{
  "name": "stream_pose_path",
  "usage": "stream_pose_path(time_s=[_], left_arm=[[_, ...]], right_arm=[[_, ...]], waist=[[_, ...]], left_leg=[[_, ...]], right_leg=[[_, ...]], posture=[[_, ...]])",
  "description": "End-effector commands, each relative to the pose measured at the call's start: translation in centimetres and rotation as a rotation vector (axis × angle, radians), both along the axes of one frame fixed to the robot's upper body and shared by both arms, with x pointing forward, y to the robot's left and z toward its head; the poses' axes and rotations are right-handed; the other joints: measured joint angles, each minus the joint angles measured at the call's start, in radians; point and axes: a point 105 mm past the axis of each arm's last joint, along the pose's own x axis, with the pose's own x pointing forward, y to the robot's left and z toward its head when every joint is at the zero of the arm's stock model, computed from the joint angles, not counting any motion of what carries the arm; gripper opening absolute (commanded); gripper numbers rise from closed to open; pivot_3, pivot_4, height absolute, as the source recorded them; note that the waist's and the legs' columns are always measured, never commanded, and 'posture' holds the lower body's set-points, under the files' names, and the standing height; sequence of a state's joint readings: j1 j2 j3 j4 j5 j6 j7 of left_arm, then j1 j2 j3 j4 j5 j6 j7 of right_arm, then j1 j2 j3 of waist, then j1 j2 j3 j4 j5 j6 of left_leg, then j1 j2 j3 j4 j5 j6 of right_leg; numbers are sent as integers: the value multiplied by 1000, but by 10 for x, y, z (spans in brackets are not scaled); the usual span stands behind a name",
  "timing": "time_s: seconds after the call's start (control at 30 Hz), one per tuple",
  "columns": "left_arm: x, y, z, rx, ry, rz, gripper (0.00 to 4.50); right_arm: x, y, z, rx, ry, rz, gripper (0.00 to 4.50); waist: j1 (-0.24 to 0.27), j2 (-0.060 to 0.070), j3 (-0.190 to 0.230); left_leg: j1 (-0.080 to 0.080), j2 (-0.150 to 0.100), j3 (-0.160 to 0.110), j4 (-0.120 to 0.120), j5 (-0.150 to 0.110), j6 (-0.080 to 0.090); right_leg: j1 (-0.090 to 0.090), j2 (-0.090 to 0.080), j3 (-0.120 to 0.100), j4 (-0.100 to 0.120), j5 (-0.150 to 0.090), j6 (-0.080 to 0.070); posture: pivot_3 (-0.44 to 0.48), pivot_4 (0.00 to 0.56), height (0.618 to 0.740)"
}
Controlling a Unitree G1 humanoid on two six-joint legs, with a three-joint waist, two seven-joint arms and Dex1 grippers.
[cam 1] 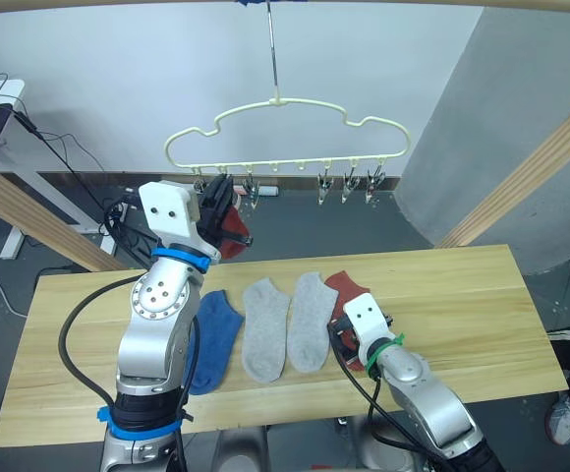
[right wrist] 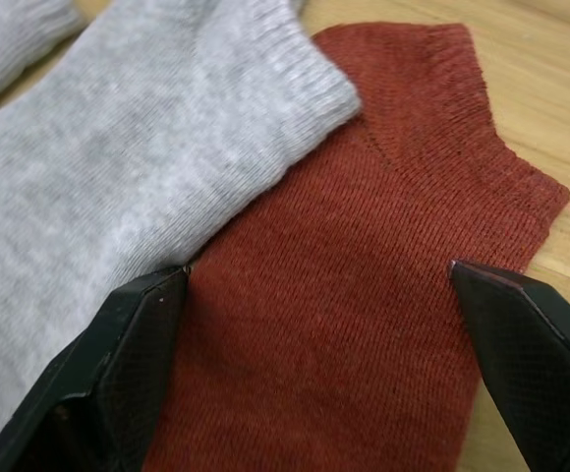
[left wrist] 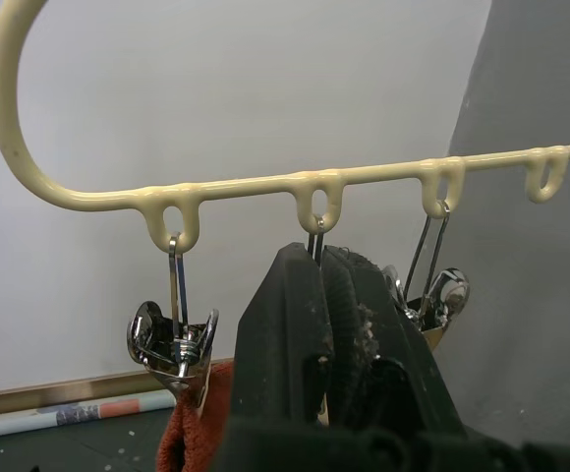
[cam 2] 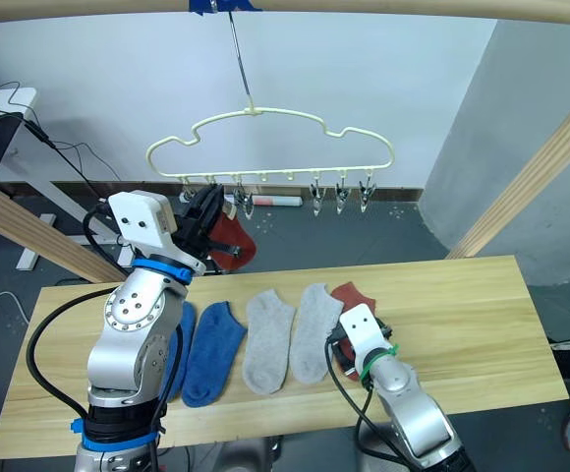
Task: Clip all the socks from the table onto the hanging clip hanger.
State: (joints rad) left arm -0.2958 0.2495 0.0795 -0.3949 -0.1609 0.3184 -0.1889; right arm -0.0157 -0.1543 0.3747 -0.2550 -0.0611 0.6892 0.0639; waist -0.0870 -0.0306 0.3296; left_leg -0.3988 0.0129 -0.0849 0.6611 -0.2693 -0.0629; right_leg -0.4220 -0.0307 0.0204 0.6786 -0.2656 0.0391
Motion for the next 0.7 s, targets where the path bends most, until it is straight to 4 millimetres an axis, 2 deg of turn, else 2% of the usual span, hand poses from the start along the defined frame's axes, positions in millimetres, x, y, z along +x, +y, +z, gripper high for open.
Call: stream_pose_path(time_s=[0.03,0.07,0.17,0.33,0.43,0.53,0.67,0.7], left_arm=[[-8,-1,14,-4,-57,-15,0],[-7,-1,13,-3,-56,-13,0],[-7,2,12,-6,-51,-7,0],[-7,4,11,-9,-48,-2,0],[-7,5,12,-13,-46,-11,0],[-10,6,14,-29,-41,-48,0],[-16,8,21,-79,-13,-146,0],[-18,9,25,-84,-11,-167,0]], right_arm=[[-3,-12,-12,-14,47,-65,4450],[-3,-14,-13,-7,55,-77,4450],[-7,-18,-20,13,102,-113,3860],[-11,-26,-29,87,171,-193,2184],[-9,-28,-26,75,152,-183,1152],[-5,-29,-14,63,95,-151,125],[-1,-21,20,9,-55,7,11],[0,-15,34,-6,-119,81,11]], waist=[[0,0,0],[0,0,0],[0,0,0],[1,0,0],[1,0,0],[1,0,0],[0,0,0],[0,0,1]], left_leg=[[0,0,0,0,0,0],[0,0,0,0,0,0],[0,0,0,0,0,0],[0,0,-1,0,0,0],[0,0,0,0,0,0],[0,0,0,0,0,0],[0,0,0,0,0,0],[0,0,0,0,0,0]], right_leg=[[0,0,0,0,0,0],[0,0,0,0,0,0],[0,0,0,0,-2,4],[0,0,0,0,-2,4],[1,0,0,0,-2,4],[0,0,0,0,-2,4],[0,0,0,0,-3,4],[0,0,0,-1,-3,4]], posture=[[-143,351,740],[-143,351,740],[-143,351,740],[-141,349,740],[-141,349,740],[-143,349,740],[-141,348,740],[-139,349,740]])
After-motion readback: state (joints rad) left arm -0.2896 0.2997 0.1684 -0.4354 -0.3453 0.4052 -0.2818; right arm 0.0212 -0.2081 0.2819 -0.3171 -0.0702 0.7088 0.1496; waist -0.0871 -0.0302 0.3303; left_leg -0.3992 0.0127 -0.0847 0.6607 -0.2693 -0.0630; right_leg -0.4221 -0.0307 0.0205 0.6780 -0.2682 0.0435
